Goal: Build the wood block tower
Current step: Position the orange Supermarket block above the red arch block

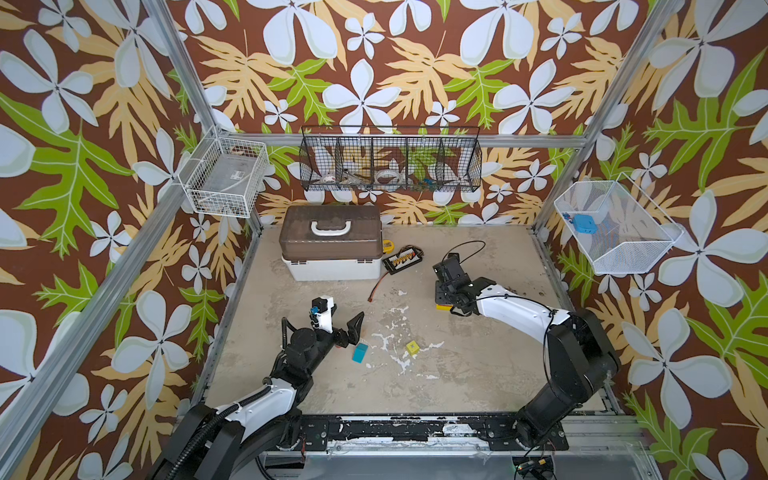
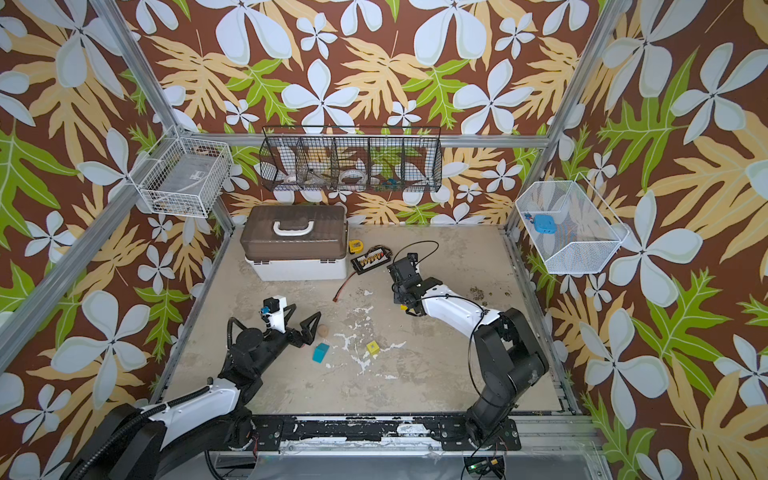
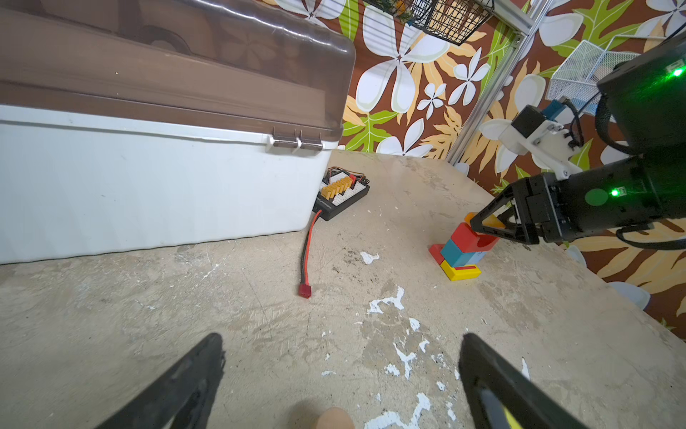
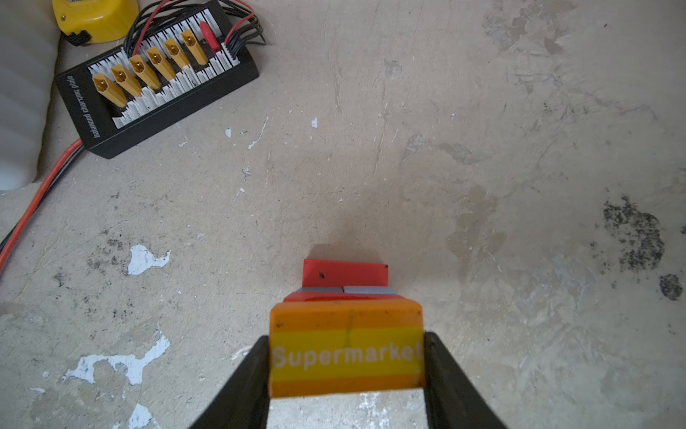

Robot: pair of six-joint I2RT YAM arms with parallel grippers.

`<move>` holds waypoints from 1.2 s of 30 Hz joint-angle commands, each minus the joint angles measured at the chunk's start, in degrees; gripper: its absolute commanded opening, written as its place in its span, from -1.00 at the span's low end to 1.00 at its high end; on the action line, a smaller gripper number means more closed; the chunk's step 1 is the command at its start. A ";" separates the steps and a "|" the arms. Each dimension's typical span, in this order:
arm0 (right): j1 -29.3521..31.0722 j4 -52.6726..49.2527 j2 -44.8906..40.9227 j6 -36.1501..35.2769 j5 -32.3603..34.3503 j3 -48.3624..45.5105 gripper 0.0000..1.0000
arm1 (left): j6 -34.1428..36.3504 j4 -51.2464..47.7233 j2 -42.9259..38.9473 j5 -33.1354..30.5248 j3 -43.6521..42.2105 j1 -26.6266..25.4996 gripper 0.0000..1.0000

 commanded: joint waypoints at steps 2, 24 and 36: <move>0.00 -0.88 -0.18 0.70 0.60 0.04 0.10 | 0.16 1.16 0.07 -0.43 0.47 0.00 0.99; 0.00 -1.41 -0.62 1.07 1.01 -0.22 0.25 | 0.11 0.99 0.24 -0.43 0.52 -0.05 0.99; 0.00 -1.34 -0.50 1.12 1.30 -0.40 0.34 | 0.09 1.00 0.24 -0.43 0.58 -0.03 0.99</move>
